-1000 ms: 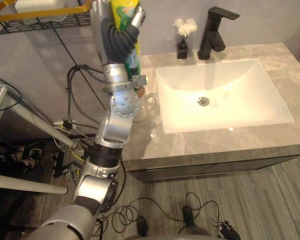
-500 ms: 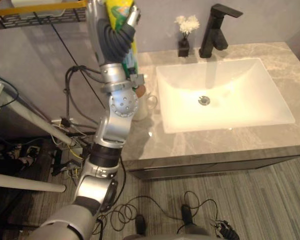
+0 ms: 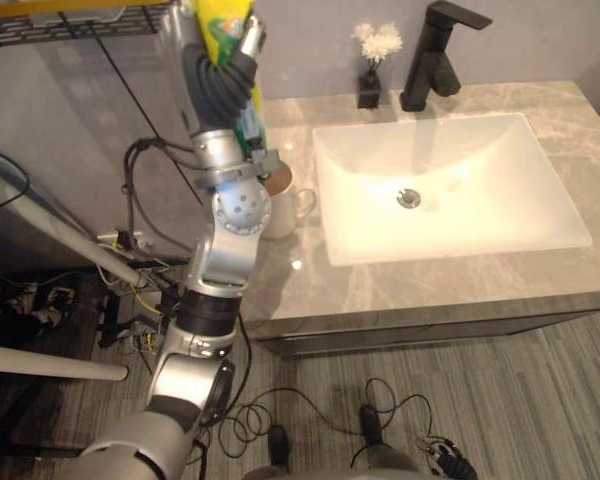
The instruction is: Organize washtable
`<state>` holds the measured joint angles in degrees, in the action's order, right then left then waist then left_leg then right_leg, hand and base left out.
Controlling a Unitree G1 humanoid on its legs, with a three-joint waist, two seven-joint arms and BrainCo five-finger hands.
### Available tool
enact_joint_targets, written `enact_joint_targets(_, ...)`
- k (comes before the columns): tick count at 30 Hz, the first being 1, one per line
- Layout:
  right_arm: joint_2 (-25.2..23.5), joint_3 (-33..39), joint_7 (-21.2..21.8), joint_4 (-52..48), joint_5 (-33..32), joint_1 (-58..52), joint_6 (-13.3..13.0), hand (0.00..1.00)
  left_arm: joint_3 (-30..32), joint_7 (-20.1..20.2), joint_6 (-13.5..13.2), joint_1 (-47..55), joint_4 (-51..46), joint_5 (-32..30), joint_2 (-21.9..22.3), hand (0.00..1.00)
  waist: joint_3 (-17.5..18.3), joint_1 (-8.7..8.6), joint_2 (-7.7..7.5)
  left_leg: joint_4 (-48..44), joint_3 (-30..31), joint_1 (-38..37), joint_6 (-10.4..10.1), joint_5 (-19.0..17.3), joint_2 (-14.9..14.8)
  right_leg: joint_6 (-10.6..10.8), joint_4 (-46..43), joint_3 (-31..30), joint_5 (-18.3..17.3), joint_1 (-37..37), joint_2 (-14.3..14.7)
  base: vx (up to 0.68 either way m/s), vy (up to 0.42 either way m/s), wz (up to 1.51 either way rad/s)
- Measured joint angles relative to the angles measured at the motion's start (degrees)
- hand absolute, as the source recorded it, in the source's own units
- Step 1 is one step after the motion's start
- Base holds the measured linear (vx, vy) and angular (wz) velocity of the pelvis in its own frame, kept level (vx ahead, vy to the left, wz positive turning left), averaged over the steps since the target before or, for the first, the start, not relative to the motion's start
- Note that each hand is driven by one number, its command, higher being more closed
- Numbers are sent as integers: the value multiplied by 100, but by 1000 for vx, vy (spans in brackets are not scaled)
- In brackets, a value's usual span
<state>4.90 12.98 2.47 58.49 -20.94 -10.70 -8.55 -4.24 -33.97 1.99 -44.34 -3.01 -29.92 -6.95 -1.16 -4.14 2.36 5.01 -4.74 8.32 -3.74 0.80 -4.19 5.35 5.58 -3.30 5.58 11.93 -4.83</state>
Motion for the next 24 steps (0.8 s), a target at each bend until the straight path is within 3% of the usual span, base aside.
enact_joint_targets(24,-10,-111,-5,-154,-112,20,-12,0,-14,-125,15,-72,-102,1,0,100,-185,-57,-58,-117,-1,182,127,-81,152,86,1,-22,71,140,-158,17,0,0)
